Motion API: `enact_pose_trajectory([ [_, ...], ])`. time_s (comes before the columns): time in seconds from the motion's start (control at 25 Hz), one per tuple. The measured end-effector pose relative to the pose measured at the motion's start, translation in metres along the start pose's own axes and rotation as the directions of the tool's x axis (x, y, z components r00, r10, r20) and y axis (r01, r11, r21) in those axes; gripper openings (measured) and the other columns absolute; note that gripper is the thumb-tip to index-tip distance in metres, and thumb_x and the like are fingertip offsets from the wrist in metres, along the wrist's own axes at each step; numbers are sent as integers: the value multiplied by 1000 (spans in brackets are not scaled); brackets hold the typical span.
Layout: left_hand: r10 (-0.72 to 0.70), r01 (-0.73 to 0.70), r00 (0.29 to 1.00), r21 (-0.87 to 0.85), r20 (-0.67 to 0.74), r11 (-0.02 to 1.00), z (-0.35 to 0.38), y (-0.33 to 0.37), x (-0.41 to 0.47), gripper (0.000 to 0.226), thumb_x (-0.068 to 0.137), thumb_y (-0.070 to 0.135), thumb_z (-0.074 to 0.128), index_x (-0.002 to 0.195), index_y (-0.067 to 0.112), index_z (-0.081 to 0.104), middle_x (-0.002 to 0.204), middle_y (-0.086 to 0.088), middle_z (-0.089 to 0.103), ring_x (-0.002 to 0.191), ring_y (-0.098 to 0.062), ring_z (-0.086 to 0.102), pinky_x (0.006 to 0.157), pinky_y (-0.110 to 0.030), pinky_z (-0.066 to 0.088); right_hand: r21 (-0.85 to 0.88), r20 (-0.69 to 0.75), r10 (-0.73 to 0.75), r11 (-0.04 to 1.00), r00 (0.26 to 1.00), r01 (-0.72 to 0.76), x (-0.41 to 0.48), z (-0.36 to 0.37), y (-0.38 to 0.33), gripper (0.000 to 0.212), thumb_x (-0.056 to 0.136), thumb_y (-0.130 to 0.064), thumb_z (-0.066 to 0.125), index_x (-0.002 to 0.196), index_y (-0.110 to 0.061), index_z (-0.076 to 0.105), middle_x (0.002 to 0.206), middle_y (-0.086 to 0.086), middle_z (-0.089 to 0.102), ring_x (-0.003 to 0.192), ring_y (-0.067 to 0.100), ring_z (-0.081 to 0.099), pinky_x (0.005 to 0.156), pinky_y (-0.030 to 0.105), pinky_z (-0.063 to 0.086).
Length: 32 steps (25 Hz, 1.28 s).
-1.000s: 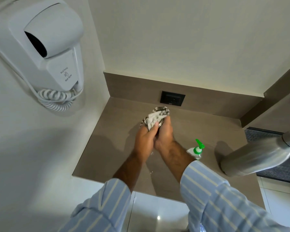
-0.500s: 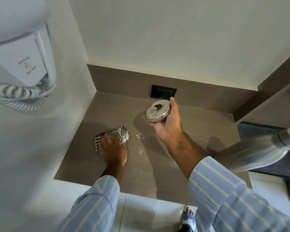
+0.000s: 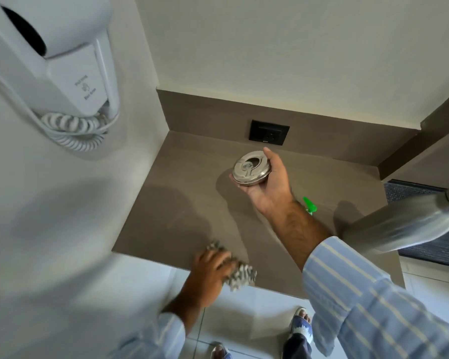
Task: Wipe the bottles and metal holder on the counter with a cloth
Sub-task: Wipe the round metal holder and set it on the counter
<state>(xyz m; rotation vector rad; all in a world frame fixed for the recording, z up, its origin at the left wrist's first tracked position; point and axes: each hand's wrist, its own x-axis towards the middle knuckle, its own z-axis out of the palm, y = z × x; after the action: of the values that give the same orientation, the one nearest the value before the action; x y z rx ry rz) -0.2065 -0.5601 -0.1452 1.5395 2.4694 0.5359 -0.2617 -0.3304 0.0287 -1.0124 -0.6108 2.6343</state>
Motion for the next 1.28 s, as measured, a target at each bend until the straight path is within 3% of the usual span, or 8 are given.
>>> enact_pose_trajectory([
  [0.12,94,-95,986,4,135,995,-7,9,-52,42,71,24,56,112,31,65,105,8,72,95,-20,68,77,-30,52,-14,-8,20,1000,1000,-20,-6,3,11,28,94,-35,62,110,-12,64,121,17,67,120,35,61,111,60,41],
  [0.2,-150,144,984,-68,-93,987,-28,-8,-51,40,74,19,52,109,24,71,103,-1,75,94,-27,71,79,-33,55,-38,-14,24,999,1000,-25,-7,2,16,22,94,-32,61,103,-13,64,108,14,68,111,33,61,111,58,41],
  [0.32,-623,613,665,-176,-412,770,-80,-65,-15,17,79,5,57,91,3,69,92,-23,68,83,-43,65,71,-46,50,-50,-29,19,999,999,-20,0,-6,23,18,90,-29,62,99,-13,64,101,11,66,102,30,61,111,53,42],
  [0.48,-855,897,399,-50,-332,438,-89,-132,20,20,78,5,64,95,1,73,105,-27,62,96,-47,59,79,-48,51,-65,-50,7,998,999,-10,10,-22,39,19,90,-24,60,106,-14,61,102,12,67,101,31,64,105,51,47],
  [0.64,-786,827,531,-8,-315,562,-63,-129,70,20,79,3,63,96,0,72,107,-27,61,98,-47,57,83,-48,50,-58,-108,30,998,994,-37,20,-41,51,13,97,-14,56,105,-6,62,98,15,72,91,31,70,80,50,58],
  [1.0,-310,312,950,-55,45,948,-32,-3,-3,35,74,22,53,101,16,74,110,-8,74,88,-34,72,70,-35,58,-354,-236,17,929,972,-103,50,-80,74,19,100,-21,62,115,-11,61,117,16,66,86,22,65,76,46,57],
  [1.12,-316,508,846,-472,429,721,-45,27,-21,24,77,28,68,99,20,75,97,3,78,91,-16,73,79,-26,55,-482,-264,-21,869,964,-113,55,-87,82,8,98,-22,65,96,-16,61,94,8,67,76,18,64,65,35,57],
  [1.28,-804,558,588,-766,93,319,-68,-1,-39,10,79,17,72,86,15,78,86,-2,79,84,-20,70,70,-21,52,-668,-273,-150,741,950,-75,71,-97,83,25,88,-31,76,97,-16,59,107,16,70,96,30,72,77,43,63],
])
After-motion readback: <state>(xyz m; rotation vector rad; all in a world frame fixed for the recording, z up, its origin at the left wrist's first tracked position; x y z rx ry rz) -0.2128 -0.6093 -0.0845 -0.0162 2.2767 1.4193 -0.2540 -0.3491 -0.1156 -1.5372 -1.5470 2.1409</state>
